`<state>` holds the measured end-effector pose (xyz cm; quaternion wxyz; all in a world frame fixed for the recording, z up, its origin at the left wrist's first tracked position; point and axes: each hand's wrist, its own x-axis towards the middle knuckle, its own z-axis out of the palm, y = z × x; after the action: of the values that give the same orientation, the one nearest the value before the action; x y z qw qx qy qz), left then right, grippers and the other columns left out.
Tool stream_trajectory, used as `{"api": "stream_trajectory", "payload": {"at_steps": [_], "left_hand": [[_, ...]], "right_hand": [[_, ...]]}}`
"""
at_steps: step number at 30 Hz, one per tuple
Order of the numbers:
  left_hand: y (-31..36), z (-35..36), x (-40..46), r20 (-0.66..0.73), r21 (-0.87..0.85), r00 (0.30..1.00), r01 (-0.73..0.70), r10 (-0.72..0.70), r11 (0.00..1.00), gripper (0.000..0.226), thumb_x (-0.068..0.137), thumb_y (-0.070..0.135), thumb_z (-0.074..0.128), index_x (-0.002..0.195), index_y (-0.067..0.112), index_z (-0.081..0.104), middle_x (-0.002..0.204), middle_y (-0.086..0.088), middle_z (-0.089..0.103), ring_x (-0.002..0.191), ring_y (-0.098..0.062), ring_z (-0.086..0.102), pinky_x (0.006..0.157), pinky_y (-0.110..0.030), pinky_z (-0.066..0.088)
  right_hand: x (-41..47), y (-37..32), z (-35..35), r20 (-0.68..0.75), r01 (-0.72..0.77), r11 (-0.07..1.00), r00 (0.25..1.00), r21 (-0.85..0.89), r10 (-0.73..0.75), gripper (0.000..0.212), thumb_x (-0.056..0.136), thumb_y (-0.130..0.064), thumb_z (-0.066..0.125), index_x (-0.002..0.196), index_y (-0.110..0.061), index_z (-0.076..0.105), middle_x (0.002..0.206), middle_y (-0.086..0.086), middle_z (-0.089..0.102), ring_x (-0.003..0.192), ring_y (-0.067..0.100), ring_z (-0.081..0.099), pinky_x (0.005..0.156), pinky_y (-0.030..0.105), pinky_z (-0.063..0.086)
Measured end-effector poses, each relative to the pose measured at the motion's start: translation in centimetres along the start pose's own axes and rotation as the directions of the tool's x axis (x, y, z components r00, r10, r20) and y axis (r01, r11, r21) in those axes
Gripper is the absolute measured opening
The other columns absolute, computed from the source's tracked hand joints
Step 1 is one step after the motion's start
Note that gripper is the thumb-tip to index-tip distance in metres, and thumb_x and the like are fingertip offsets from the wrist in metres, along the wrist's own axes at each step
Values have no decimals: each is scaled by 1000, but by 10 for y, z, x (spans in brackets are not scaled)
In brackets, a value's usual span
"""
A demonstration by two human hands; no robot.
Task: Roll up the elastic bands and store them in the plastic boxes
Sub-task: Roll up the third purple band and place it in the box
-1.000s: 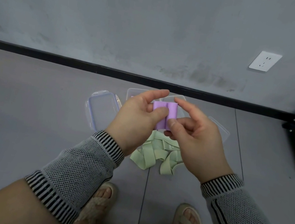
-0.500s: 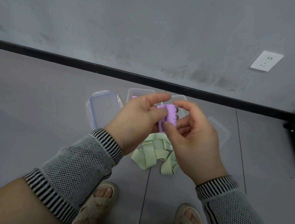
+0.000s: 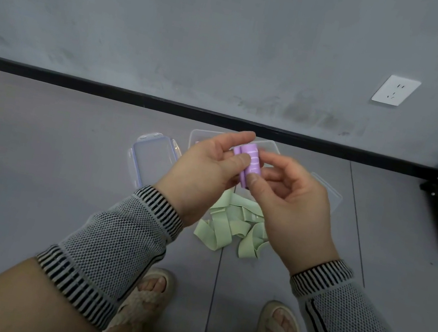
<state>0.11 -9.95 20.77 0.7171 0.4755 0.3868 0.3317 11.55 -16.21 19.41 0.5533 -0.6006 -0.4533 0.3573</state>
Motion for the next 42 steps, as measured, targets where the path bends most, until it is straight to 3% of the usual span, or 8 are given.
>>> {"api": "stream_trajectory", "payload": {"at_steps": [5,12,15,19,24,32,37,42], "left_hand": [[1,-6,-1,-45,145,999,-6,12,989,26,90,6,57,106,25,64,84,5,73,83,-6,68,77,-23,55],[5,-7,-2,-76,260,997,14,6,966,15,89,14,60,99,23,65,84,2,75,82,-10,70,62,-19,47],[7,-8,-2,-99,199,995,48,-29,979,9,90,11,59,94,19,63,77,0,73,73,-9,69,59,-18,46],[12,-12,-3,-108,7,987,117,-116,993,8,89,10,60,96,13,61,85,-7,71,70,-10,68,59,-17,49],[14,-11,-4,-70,-53,984,158,-161,986,9,86,6,63,90,12,58,82,-7,72,67,-12,69,56,-17,51],[14,-10,-6,-26,46,994,107,-106,993,6,88,8,61,90,13,60,79,-4,73,71,-14,70,62,-20,51],[8,-12,-7,72,399,991,-133,114,907,34,79,4,71,104,25,64,103,4,70,77,-14,70,77,-24,56],[10,-13,-7,53,404,986,-165,157,900,22,77,2,71,90,19,67,78,2,73,70,-9,70,66,-17,54]], "right_hand": [[3,0,-3,-41,55,993,997,-108,-59,26,81,-10,71,97,-31,71,84,4,68,65,3,60,65,19,50],[3,3,-2,-59,122,955,988,-270,-143,37,81,-10,71,87,-45,61,90,-5,64,73,4,61,67,15,50],[5,4,-3,-106,66,981,991,-184,-86,35,79,-8,73,88,-40,60,97,-1,66,79,6,64,70,21,53],[4,7,-6,-4,180,903,980,-390,-197,45,76,-14,75,106,-40,52,107,-10,54,93,4,59,77,18,50],[4,10,-6,22,311,802,937,-510,-349,32,79,-8,73,107,-20,63,96,-8,56,82,7,61,75,16,50],[7,5,-17,-10,233,904,967,-358,-254,31,77,-10,75,101,-29,67,82,-15,63,73,4,62,69,9,47],[8,-1,-24,-28,89,978,995,-188,-96,28,79,-7,73,99,-25,69,87,-6,70,75,4,66,70,13,51],[8,-5,-30,54,-1,996,999,-87,6,29,79,-1,70,99,-22,69,84,-5,71,72,1,64,70,14,52]]}}
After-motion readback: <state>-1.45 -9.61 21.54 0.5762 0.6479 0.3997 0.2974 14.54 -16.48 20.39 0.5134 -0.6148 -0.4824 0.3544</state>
